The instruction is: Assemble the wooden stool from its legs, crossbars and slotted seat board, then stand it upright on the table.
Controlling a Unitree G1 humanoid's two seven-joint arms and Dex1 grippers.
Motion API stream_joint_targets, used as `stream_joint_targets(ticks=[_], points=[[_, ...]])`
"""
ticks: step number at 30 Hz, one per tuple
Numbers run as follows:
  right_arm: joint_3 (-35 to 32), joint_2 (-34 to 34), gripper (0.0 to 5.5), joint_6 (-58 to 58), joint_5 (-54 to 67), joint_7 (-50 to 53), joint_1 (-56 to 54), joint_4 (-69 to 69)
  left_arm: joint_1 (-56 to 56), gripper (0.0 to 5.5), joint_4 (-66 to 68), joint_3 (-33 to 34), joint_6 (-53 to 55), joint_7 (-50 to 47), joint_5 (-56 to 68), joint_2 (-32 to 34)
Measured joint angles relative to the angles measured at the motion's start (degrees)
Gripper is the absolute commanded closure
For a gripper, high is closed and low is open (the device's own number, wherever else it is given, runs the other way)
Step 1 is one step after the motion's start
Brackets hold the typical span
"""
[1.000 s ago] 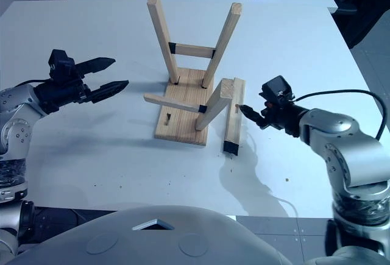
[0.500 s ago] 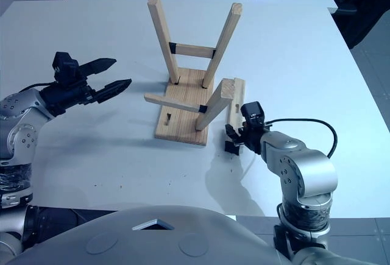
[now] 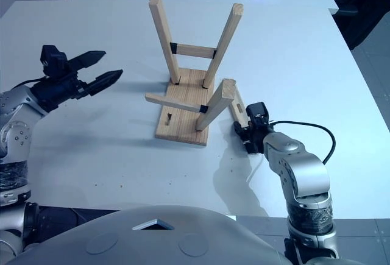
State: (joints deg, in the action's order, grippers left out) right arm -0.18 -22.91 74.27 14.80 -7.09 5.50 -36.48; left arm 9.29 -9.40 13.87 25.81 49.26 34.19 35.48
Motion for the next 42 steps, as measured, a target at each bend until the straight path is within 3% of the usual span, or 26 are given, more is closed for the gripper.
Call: stream_joint_targets(ticks=[4, 12, 16, 22, 28, 33, 42], points=[[0.1, 0.1, 3.35, -1.0, 0.0, -0.1, -0.3, 0.6, 4.6, 1.42, 2.8, 2.0, 2.4, -3.7, 1.0, 0.0], [-0.5, -2.4, 3.39, -3.1, -2.0, -0.5, -0.9, 1.9, 15.5, 1.42, 11.0, 2.6, 1.4, -11.5, -2.5, -0.2], [-6.8, -5.4, 3.39, -6.9, -2.6, -2.0, -3.2, 6.1, 20.7, 1.42, 17.5, 3.1, -0.8, -16.2, -5.9, -0.2], [-14.5, -9.7, 3.39, -18.2, 0.3, -9.1, -15.4, 10.5, 27.9, 1.42, 16.9, 3.1, -0.6, -16.9, -5.4, -0.2], [-24.9, -11.0, 3.39, -18.7, 19.2, -20.4, -30.6, 10.2, 33.7, 1.42, 12.9, -1.1, 9.5, -9.2, 5.3, -4.9], [-22.7, -13.1, 3.39, -16.7, 30.0, -28.2, -36.3, 9.9, 34.8, 1.42, 7.8, -3.0, 16.7, -4.0, 14.7, -8.4], [-11.6, -13.6, 3.43, -19.3, 32.6, -36.4, -37.6, 12.3, 37.6, 1.42, 2.9, -7.5, 19.5, -1.6, 21.0, -15.1]])
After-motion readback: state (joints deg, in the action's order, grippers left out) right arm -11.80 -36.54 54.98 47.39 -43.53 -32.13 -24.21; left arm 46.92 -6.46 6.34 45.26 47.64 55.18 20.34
